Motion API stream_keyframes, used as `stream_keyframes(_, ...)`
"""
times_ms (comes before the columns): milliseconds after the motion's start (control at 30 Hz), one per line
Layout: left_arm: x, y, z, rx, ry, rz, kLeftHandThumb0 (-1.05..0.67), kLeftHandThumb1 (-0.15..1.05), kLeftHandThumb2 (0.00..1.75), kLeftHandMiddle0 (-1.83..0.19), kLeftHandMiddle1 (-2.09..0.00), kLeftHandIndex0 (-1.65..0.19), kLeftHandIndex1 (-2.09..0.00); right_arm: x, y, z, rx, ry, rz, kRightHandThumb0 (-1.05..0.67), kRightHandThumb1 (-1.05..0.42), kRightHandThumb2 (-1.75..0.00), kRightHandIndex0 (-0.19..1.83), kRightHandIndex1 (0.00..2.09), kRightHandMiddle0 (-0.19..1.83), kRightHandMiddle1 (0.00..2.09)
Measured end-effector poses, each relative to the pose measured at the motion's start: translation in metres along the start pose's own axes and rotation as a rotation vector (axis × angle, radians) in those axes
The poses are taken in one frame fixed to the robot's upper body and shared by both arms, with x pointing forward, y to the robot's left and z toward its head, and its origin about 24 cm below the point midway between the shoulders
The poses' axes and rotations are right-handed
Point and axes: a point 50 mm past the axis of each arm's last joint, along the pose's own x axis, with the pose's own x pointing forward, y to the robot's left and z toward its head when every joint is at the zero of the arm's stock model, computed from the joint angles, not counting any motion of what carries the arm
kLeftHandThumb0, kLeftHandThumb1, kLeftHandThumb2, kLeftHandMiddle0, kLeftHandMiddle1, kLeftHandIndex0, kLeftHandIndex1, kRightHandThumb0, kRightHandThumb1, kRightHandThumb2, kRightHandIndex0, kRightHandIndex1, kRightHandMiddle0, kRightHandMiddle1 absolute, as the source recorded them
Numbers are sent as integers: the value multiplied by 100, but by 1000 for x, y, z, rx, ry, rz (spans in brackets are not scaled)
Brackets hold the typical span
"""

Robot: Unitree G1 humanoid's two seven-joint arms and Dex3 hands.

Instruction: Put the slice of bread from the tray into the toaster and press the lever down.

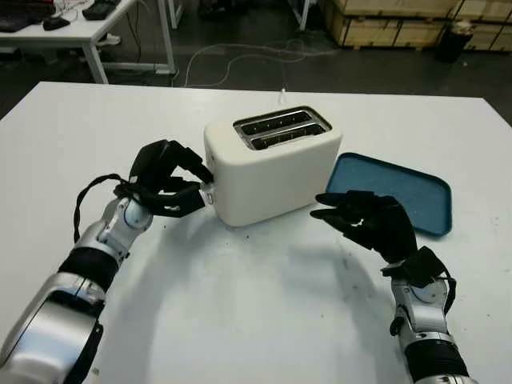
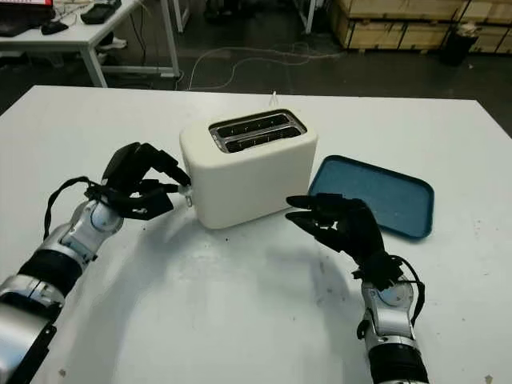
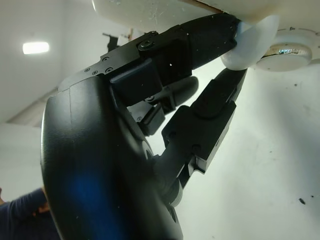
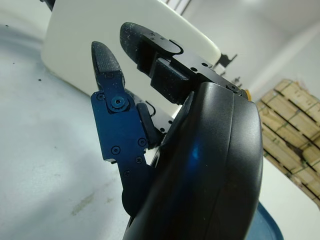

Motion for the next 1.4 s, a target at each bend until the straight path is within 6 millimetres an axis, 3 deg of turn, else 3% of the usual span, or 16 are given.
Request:
stream_keyframes(500, -6, -9, -13, -79, 95, 0, -23, 92, 21, -93, -49, -105, -1, 0, -1, 0, -3, 2, 0, -38, -84, 0, 118, 0, 107, 0)
stream_keyframes(767, -11, -9, -6, -96, 47, 11, -19, 92, 23, -93, -54, -106, -2, -1, -2, 0, -10, 4, 2, -38, -84, 0, 118, 0, 107, 0)
stream_keyframes(900, -20, -3, -4, -131, 42, 45, -23, 92, 23, -79, -85, -105, -1, -1, -2, 0, -9, 4, 2, -38, -84, 0, 117, 0, 107, 0)
stream_keyframes(1167, -57, -4, 5, -177, 17, 19, -18, 92, 15, -77, -137, -109, -3, -1, -2, 0, -8, 5, 4, -37, -83, 0, 118, 0, 107, 0)
stream_keyframes(1400, -69, -2, 9, -167, 16, -25, -18, 92, 14, -77, -144, -111, -4, 0, 0, 0, -4, 7, 16, -39, -82, 0, 117, 0, 108, 0)
